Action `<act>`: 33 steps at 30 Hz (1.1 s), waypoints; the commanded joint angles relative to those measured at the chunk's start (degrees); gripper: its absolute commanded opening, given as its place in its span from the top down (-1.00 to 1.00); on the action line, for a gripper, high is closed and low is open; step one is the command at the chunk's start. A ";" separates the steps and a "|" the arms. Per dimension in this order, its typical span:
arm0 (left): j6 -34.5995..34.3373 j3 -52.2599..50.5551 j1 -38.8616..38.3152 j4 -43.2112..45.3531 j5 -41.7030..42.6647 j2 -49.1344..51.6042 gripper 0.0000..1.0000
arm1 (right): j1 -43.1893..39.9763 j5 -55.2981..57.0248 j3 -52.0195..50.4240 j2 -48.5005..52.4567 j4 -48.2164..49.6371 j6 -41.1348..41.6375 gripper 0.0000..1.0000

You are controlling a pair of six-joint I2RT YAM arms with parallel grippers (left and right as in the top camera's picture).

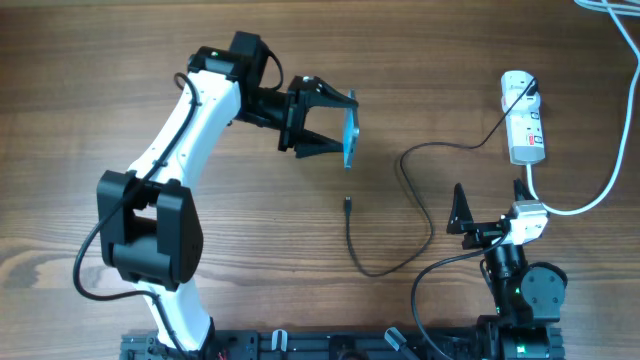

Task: Plug charger to phone and switch on socket

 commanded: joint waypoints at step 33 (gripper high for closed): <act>-6.12 1.44 8.57 0.20 3.91 -1.92 -0.29 | -0.24 -0.09 -0.02 -0.33 0.20 -0.63 -0.99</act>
